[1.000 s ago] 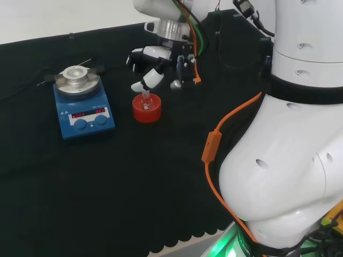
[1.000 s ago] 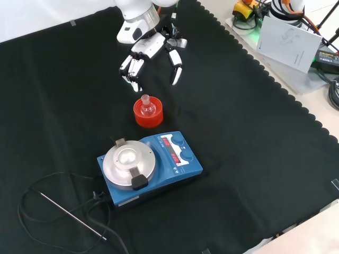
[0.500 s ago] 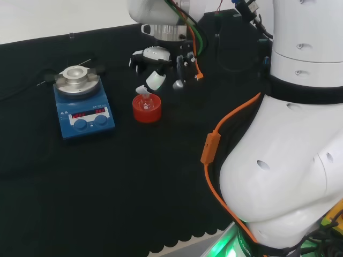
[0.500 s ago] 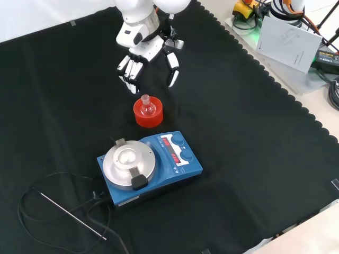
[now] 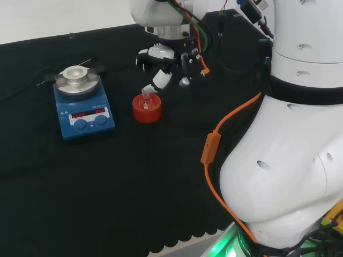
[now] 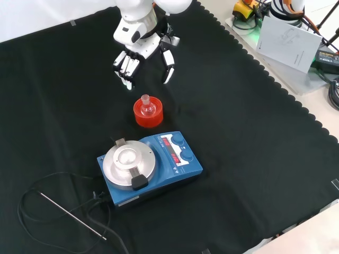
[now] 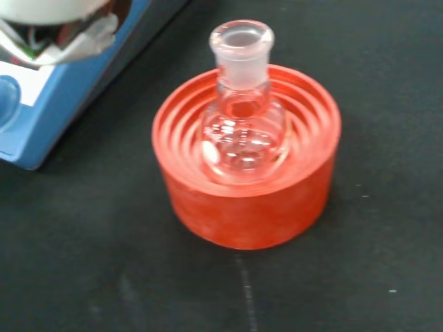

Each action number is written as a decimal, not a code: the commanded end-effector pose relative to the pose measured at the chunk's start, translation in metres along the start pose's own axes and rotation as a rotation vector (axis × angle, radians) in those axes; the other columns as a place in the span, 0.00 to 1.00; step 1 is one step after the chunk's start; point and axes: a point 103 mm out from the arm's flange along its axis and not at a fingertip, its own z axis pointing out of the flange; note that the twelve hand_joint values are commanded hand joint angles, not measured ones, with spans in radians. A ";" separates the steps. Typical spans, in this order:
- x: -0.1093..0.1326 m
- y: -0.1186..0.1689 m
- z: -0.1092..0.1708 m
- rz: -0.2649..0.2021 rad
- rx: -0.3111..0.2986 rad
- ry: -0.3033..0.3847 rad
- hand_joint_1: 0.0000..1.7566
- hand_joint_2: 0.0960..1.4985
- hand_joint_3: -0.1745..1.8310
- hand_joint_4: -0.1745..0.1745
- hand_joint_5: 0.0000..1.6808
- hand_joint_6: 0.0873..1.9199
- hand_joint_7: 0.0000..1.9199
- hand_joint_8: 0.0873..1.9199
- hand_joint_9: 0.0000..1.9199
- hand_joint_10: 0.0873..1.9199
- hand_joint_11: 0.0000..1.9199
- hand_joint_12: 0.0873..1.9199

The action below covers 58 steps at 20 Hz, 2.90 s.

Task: Pick up the round-bottom flask.

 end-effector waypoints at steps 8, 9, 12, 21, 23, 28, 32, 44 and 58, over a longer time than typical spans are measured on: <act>-0.010 0.021 -0.002 0.026 -0.033 0.008 0.45 0.23 0.50 0.06 0.15 0.36 0.24 0.44 0.21 0.45 0.00 0.78; -0.011 0.023 0.000 0.026 -0.035 0.021 0.45 0.23 0.50 0.06 0.15 0.36 0.25 0.44 0.22 0.45 0.00 0.78; -0.012 0.029 0.006 0.020 -0.035 0.027 0.45 0.23 0.50 0.06 0.15 0.36 0.25 0.44 0.23 0.45 0.00 0.79; -0.018 0.035 0.031 0.016 -0.006 0.020 0.45 0.23 0.50 0.07 0.16 0.36 0.25 0.44 0.23 0.45 0.00 0.79; -0.019 0.034 0.036 0.020 0.001 0.024 0.45 0.23 0.50 0.07 0.16 0.36 0.25 0.44 0.23 0.45 0.00 0.79; -0.022 0.031 0.042 0.022 0.020 0.028 0.44 0.23 0.50 0.07 0.16 0.36 0.25 0.44 0.23 0.44 0.00 0.79; -0.025 0.026 0.048 0.022 0.030 0.025 0.44 0.23 0.50 0.07 0.16 0.36 0.25 0.44 0.23 0.44 0.00 0.79; -0.023 0.019 0.061 0.024 0.059 0.028 0.43 0.23 0.50 0.07 0.16 0.36 0.26 0.44 0.24 0.45 0.01 0.79; -0.009 0.019 0.066 0.010 0.054 0.011 0.44 0.23 0.49 0.03 0.23 0.43 0.32 0.43 0.29 0.43 0.07 0.78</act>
